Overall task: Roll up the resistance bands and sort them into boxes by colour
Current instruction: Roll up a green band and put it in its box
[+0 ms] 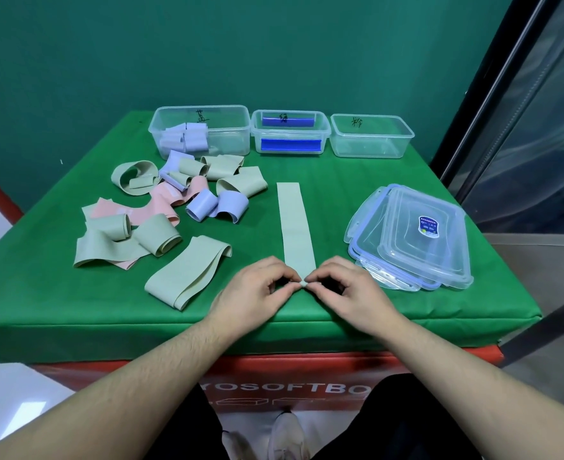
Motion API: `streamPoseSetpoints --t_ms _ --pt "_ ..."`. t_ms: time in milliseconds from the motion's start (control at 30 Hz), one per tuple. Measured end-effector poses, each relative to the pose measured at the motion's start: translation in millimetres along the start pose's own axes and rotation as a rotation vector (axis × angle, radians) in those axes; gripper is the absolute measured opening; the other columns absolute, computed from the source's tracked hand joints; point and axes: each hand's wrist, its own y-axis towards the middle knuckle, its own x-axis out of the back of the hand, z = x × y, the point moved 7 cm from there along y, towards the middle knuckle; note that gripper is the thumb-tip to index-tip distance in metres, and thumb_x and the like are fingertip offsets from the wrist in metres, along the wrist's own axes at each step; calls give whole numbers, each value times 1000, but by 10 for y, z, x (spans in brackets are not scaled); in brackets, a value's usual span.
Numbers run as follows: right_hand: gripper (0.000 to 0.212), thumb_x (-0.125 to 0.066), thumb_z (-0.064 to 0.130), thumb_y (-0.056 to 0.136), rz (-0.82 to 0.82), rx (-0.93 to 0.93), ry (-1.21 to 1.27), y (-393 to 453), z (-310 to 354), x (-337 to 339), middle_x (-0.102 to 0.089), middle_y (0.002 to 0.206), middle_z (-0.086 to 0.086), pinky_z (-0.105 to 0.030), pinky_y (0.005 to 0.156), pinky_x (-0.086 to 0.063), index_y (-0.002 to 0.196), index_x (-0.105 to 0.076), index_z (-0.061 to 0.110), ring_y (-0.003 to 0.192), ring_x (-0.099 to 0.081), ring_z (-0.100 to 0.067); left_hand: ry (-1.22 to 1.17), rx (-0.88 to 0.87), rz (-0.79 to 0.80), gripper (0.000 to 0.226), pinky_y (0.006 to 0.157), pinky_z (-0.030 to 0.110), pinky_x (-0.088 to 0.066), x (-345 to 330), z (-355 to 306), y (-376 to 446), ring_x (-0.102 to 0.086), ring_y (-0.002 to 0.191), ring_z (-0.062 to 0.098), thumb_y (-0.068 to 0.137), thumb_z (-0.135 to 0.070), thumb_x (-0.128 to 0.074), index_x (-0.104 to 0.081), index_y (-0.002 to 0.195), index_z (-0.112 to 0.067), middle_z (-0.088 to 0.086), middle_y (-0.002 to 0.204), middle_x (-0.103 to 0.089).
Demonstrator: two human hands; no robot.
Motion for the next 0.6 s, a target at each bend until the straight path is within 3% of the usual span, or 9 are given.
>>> streamPoseSetpoints --t_ms 133,367,600 --pt "7 -75 24 86 -10 -29 25 7 -27 10 -64 90 13 -19 78 -45 92 -75 21 87 -63 -8 -12 25 10 13 72 23 -47 -17 28 4 -59 78 8 89 -35 -71 -74 96 -25 -15 90 -62" --pt "8 -69 32 89 -25 -25 -73 1 -38 -15 -59 91 20 -25 77 -48 94 -73 28 87 -61 -4 49 44 7 18 73 17 -43 -20 12 2 -56 81 5 91 -39 -66 -74 98 -25 -17 93 -59" --pt "21 -58 46 90 -28 -25 -124 -3 2 -29 -52 94 18 -34 69 -49 95 -70 30 74 -58 -12 107 51 3 24 66 12 -32 -28 3 -13 -48 67 -8 89 -40 -68 -74 104 -22 -21 96 -47"
